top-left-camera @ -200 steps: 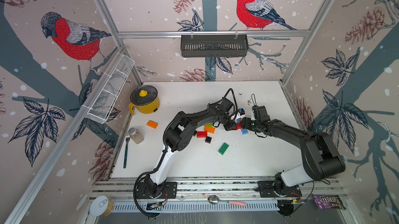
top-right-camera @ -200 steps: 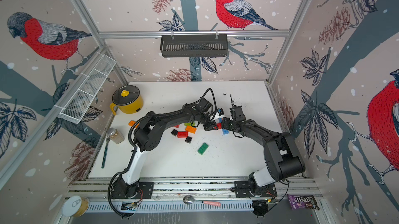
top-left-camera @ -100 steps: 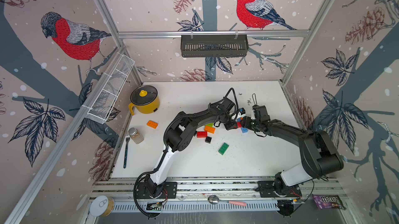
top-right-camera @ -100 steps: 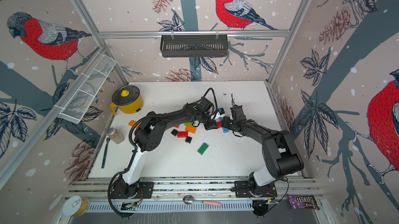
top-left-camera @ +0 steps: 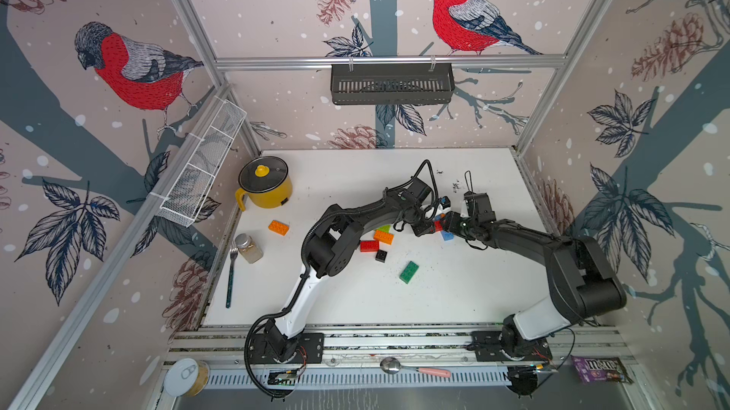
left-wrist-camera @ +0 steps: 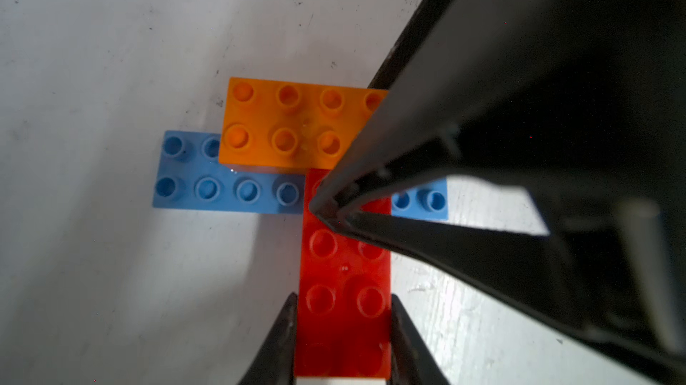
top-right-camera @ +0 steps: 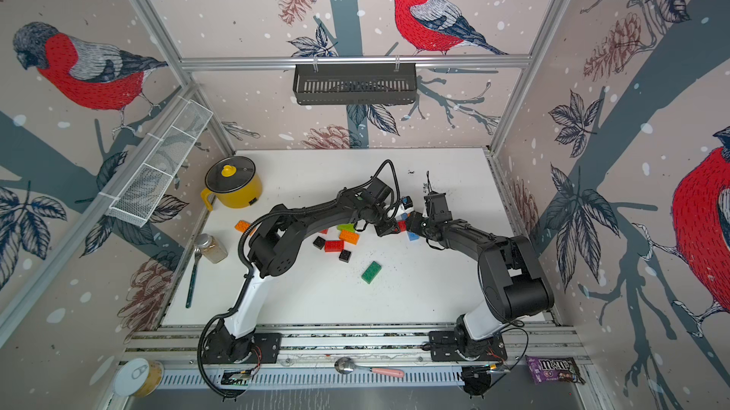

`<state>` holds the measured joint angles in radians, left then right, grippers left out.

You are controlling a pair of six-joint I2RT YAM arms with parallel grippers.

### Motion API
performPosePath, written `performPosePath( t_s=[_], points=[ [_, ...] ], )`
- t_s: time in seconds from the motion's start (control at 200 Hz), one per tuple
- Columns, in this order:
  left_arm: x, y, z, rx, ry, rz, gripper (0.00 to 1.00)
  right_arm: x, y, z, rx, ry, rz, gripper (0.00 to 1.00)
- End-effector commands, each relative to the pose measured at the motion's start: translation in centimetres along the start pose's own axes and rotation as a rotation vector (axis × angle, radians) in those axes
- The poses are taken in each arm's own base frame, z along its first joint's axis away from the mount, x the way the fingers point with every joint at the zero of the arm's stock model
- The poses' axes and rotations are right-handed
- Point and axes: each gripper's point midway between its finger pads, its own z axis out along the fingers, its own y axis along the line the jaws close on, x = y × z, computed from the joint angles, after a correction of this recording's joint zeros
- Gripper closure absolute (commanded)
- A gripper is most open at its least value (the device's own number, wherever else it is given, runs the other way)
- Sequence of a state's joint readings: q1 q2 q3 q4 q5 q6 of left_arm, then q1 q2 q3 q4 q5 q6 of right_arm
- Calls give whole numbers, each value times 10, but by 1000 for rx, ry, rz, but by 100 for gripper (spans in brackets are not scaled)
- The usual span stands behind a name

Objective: Assemble a small pinwheel with lego
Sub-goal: Assemble the lego brick with the lego brick.

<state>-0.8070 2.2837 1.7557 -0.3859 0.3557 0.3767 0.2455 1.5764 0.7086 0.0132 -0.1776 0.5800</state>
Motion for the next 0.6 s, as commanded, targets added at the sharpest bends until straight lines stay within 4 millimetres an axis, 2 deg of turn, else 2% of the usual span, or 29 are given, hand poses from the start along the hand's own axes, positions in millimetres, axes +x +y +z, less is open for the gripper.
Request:
performPosePath(
  t_s=[0.0, 0.595],
  points=[
    [28, -5, 3, 6, 124, 21, 85, 50, -67, -6, 290, 167, 72, 40],
    [28, 6, 6, -43, 137, 25, 77, 60, -81, 0, 317, 197, 133, 40]
  ],
)
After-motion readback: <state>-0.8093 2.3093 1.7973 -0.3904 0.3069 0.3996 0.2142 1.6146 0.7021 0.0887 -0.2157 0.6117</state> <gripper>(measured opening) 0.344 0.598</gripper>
